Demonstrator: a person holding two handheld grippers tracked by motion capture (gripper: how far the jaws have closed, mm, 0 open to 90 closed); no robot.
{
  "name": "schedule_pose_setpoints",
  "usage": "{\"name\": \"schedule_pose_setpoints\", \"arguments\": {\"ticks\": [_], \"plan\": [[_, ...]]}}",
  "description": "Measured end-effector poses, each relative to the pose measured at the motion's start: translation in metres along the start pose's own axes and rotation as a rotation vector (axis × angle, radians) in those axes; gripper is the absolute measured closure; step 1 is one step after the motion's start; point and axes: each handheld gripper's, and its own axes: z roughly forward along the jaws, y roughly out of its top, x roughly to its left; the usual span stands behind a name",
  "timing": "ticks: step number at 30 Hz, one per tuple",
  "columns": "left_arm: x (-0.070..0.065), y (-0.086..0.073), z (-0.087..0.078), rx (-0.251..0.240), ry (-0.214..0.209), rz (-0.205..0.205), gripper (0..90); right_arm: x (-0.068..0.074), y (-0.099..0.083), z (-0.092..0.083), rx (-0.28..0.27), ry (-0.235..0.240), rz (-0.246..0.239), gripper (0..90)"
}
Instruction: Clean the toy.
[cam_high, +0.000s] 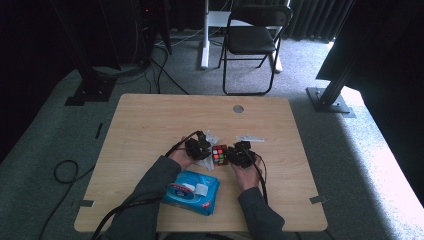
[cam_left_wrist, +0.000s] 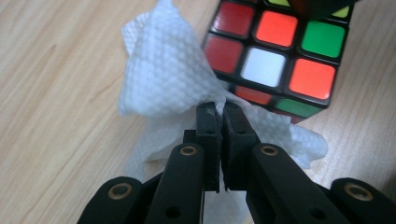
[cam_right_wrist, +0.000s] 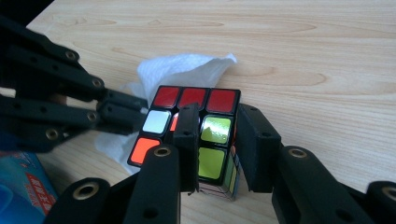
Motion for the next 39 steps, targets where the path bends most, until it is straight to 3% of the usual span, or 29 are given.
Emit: {"name": "schedule_pose_setpoints", "arguments": {"ticks": [19,30,39], "plan": [[0.02,-0.008,-0.005,-0.084,0.024,-0.135,87.1,0.006,0.007,0.005,0.051,0.057,-0.102,71.2],[0.015,-0.006,-0.005,-0.082,0.008,-0.113,87.0,0.006,0.009,0.007,0.044,0.039,-0.093,70.8],[0.012,-0.008,-0.007,-0.091,-0.001,-0.102,86.6,0.008,0.009,0.005,0.039,-0.017,-0.078,63.0]]}}
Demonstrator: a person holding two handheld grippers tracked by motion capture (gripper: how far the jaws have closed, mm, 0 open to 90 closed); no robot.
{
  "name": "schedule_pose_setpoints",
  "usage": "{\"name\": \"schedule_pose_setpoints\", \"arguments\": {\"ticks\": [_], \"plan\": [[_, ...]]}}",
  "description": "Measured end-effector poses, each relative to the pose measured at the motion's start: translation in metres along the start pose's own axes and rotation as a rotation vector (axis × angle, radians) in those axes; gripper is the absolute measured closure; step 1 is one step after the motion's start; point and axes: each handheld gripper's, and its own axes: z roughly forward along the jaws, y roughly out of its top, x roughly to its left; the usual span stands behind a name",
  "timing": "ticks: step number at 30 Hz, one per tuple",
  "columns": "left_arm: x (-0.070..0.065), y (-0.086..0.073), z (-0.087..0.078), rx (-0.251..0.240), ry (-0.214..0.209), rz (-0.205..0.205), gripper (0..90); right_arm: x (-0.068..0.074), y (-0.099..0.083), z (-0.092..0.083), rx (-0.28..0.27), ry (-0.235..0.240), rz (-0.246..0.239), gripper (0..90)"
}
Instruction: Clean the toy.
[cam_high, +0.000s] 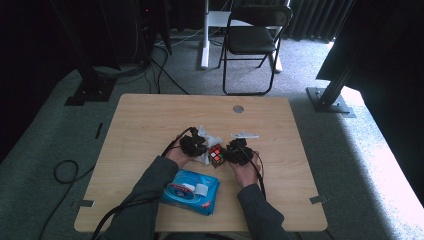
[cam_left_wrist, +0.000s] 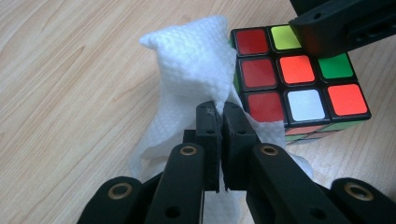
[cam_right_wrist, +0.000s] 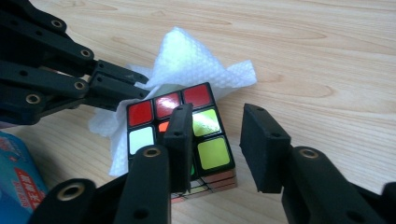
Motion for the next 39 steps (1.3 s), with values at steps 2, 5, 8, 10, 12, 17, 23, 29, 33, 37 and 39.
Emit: {"name": "schedule_pose_setpoints", "arguments": {"ticks": [2,5,8,10,12,17,23,29,33,37,39], "plan": [[0.0,0.0,0.0,0.001,0.001,0.0,86.6,0.001,-0.002,-0.002,-0.007,0.004,0.01,62.0],[-0.001,0.0,0.0,0.0,0.001,0.002,86.7,0.004,-0.004,-0.005,-0.007,0.004,0.02,60.2],[-0.002,-0.001,-0.002,0.002,0.002,0.01,86.6,0.005,-0.007,-0.006,-0.006,0.002,0.031,58.9],[-0.003,-0.001,-0.003,-0.001,-0.003,0.009,86.6,0.004,-0.009,-0.008,-0.004,0.004,0.046,58.4],[-0.005,-0.001,-0.004,-0.001,-0.005,0.013,86.6,0.004,-0.01,-0.009,0.001,0.004,0.063,58.2],[-0.008,-0.002,-0.004,-0.005,-0.007,0.017,86.6,0.003,-0.014,-0.012,-0.001,0.012,0.095,56.9],[-0.011,-0.001,-0.007,-0.009,-0.014,0.026,86.6,0.003,-0.011,-0.01,0.006,0.013,0.1,56.8],[-0.012,-0.001,-0.007,-0.016,-0.024,0.029,86.6,0.003,-0.007,-0.007,0.015,0.006,0.09,57.0],[-0.013,-0.001,-0.007,-0.017,-0.026,0.031,86.5,0.004,-0.01,-0.012,0.025,0.006,0.091,56.5],[-0.013,-0.001,-0.007,-0.017,-0.024,0.03,86.4,0.003,-0.012,-0.013,0.032,0.018,0.105,54.3],[-0.013,-0.001,-0.007,-0.015,-0.023,0.028,86.4,0.004,-0.012,-0.013,0.041,0.02,0.102,52.2]]}}
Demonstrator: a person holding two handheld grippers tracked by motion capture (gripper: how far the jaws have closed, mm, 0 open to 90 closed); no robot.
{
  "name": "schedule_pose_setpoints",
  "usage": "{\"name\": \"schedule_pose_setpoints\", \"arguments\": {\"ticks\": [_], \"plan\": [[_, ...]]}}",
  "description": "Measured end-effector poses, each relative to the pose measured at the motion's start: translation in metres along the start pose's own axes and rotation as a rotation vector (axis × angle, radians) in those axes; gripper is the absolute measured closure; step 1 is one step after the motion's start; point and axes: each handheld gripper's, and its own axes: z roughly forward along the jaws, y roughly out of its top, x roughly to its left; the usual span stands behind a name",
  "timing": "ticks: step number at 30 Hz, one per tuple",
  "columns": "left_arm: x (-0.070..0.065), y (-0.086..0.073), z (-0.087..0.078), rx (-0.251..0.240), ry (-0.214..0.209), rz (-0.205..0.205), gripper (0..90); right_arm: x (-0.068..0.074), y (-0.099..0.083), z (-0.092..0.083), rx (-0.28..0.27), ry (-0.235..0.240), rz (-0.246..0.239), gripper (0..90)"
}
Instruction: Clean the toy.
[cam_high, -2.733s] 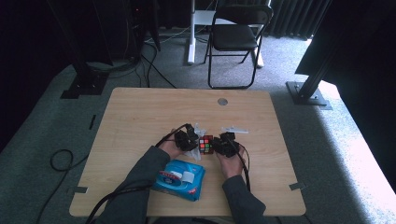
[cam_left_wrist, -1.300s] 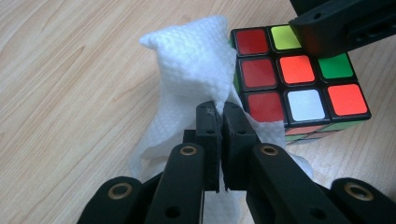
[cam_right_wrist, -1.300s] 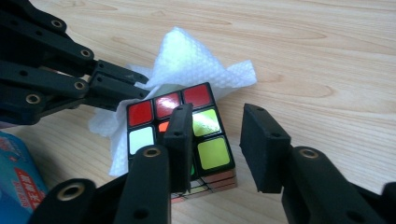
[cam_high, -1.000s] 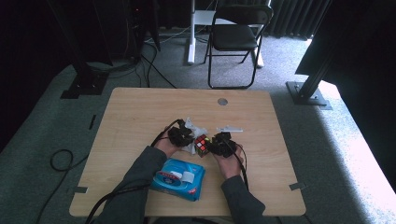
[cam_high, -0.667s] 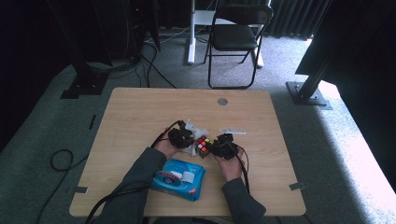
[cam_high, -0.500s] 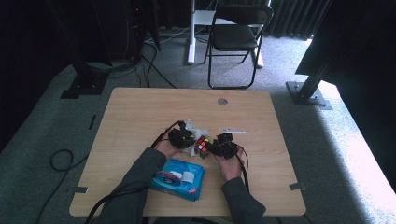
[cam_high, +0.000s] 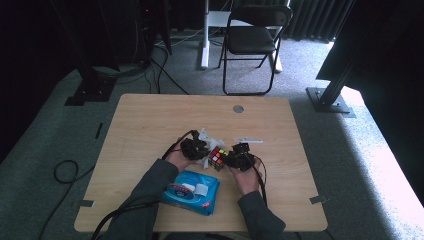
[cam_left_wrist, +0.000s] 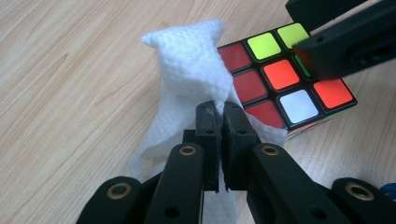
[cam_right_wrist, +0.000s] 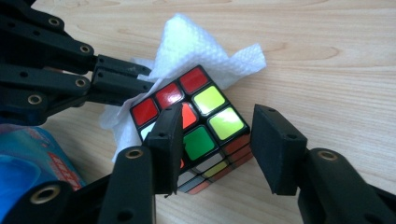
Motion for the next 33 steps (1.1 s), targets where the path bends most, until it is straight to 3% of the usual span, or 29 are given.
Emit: {"name": "schedule_pose_setpoints", "arguments": {"ticks": [4,13,24,33], "plan": [[-0.001,0.0,0.0,-0.001,-0.002,0.001,86.4,0.001,0.003,0.003,0.012,-0.009,-0.006,53.1],[-0.001,0.001,-0.001,-0.006,-0.005,-0.003,86.4,0.001,0.012,0.007,0.014,-0.041,-0.014,67.3],[0.004,0.005,-0.001,-0.014,0.01,-0.016,86.3,-0.001,0.015,0.012,-0.014,-0.04,0.003,68.5],[0.015,0.007,0.002,-0.044,0.011,-0.075,86.1,-0.002,0.02,0.018,-0.023,-0.051,0.008,68.0]]}}
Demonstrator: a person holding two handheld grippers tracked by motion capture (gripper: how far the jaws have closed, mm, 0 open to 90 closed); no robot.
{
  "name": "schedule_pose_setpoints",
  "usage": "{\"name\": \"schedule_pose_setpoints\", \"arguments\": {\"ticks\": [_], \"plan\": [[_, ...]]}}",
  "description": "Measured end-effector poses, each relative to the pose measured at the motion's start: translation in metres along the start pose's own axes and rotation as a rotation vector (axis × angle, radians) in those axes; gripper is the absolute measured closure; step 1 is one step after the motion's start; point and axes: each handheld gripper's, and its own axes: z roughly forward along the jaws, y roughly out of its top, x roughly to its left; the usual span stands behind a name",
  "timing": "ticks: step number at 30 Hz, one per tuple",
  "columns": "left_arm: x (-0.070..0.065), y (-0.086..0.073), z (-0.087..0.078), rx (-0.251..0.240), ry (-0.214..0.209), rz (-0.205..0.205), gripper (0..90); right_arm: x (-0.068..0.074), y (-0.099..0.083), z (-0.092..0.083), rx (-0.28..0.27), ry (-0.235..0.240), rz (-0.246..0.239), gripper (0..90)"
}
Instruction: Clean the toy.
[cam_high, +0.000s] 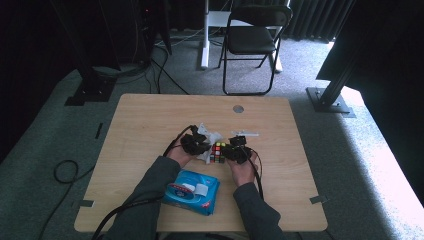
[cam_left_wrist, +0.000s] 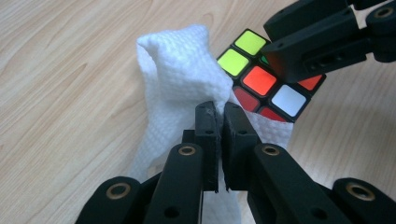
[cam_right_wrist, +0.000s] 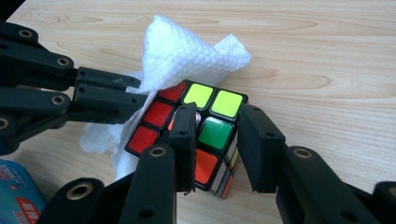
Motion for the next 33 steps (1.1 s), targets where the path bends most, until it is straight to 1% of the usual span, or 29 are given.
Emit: {"name": "schedule_pose_setpoints", "arguments": {"ticks": [2,5,9,12,14,15,17,19,23,26,28,29,30,32,33], "plan": [[0.003,0.001,-0.001,-0.016,0.007,-0.02,86.1,0.0,0.001,0.001,-0.001,-0.003,-0.004,68.2],[0.006,0.004,-0.002,-0.03,0.013,-0.035,86.2,0.001,0.001,0.001,-0.001,-0.002,-0.001,68.3],[0.006,0.009,-0.001,-0.028,0.021,-0.031,86.3,0.001,0.001,0.001,-0.004,-0.001,-0.001,68.3],[0.005,0.01,0.0,-0.019,0.025,-0.026,86.3,0.0,0.0,0.001,-0.005,0.0,0.0,68.3],[0.005,0.009,0.001,-0.014,0.026,-0.03,86.4,0.0,0.0,0.001,-0.005,0.001,0.0,68.3],[0.005,0.009,0.003,-0.009,0.027,-0.034,86.4,0.0,0.0,0.001,-0.006,0.001,0.0,68.3],[0.005,0.007,0.007,0.019,0.026,-0.026,86.3,0.0,0.0,0.001,-0.006,0.001,0.0,68.3],[0.008,0.006,0.008,0.012,0.014,-0.049,86.4,0.0,0.0,0.001,-0.006,0.004,0.001,68.1],[0.009,0.004,0.01,0.025,0.019,-0.062,86.4,0.0,0.0,0.001,-0.006,0.001,0.0,67.9],[0.009,0.002,0.016,0.062,0.026,-0.06,86.4,0.001,0.0,0.001,-0.006,0.001,-0.001,67.7],[0.007,0.0,0.023,0.099,0.031,-0.048,86.4,0.001,0.0,0.001,-0.007,0.0,-0.001,67.7],[0.006,0.0,0.025,0.125,0.034,-0.032,86.4,0.0,-0.001,0.001,-0.007,0.001,-0.001,67.7],[0.005,0.001,0.026,0.132,0.038,-0.027,86.4,0.0,0.0,0.001,-0.006,0.002,0.001,67.7],[0.006,0.001,0.027,0.139,0.028,-0.033,86.4,0.0,0.0,0.001,-0.006,0.002,0.001,67.7],[0.006,0.0,0.029,0.152,0.023,-0.031,86.4,0.0,0.0,0.001,-0.006,0.002,0.002,67.7]]}}
